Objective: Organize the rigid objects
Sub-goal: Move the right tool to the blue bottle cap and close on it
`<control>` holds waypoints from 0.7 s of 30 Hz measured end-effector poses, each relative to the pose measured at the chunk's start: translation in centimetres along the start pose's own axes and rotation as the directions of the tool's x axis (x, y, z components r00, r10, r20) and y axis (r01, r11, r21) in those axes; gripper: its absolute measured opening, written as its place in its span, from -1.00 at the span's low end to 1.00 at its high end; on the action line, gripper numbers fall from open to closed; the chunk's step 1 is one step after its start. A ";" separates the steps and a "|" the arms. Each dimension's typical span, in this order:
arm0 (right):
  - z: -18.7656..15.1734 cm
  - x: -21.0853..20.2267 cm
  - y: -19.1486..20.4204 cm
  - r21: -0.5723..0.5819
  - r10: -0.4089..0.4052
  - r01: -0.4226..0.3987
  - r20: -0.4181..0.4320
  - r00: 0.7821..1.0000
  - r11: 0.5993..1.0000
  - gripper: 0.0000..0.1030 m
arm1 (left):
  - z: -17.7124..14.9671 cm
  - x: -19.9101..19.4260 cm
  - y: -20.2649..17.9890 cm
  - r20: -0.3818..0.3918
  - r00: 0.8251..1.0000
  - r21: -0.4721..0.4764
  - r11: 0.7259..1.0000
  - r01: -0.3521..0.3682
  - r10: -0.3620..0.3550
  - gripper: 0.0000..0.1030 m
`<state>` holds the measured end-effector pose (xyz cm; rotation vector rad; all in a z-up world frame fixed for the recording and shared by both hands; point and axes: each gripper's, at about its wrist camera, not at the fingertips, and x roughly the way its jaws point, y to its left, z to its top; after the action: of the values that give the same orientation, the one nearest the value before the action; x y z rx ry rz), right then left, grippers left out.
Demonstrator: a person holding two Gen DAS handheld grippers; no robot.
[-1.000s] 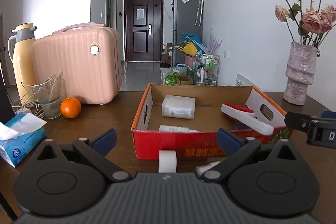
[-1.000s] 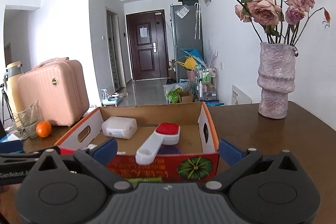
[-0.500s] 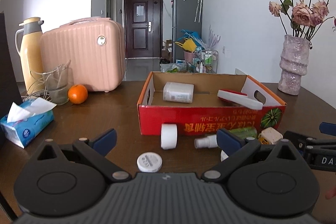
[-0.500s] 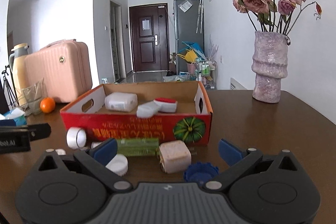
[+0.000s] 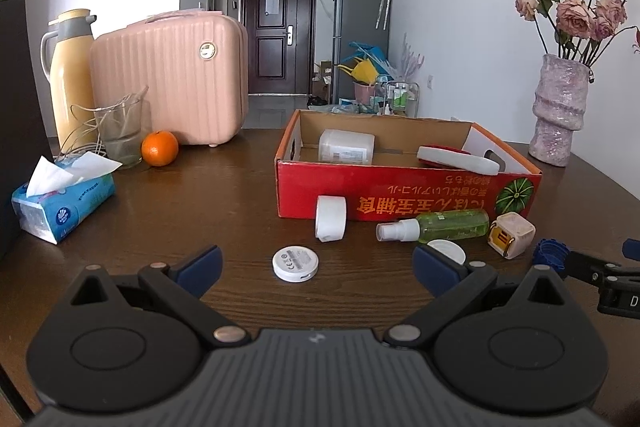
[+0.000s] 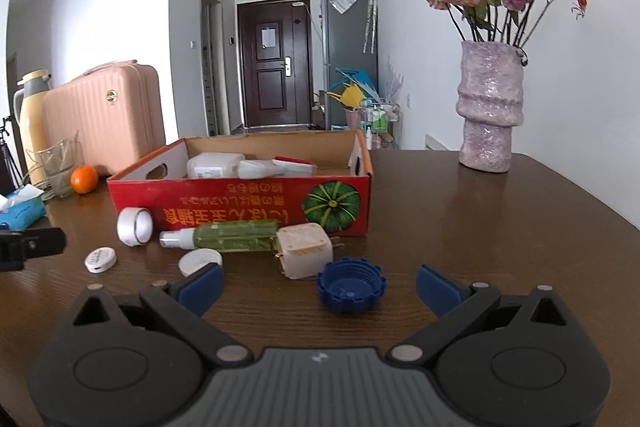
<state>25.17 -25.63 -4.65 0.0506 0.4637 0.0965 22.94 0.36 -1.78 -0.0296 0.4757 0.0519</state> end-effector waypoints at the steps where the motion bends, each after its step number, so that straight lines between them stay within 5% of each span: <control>1: 0.0 0.1 -0.1 -0.004 -0.002 0.002 -0.004 1.000 1.000 1.00 | 0.0 0.1 0.1 -0.002 1.000 -0.004 1.000 0.000 0.000 1.00; 21: 0.6 7.5 -1.5 -0.126 -0.015 -0.004 -0.151 0.988 0.992 0.80 | 0.1 1.5 1.1 -0.040 0.999 -0.042 0.999 -0.026 0.025 1.00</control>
<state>32.19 -26.39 -7.59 -0.0825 0.6093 0.1244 24.22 1.49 -2.37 -0.0663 0.5145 0.0867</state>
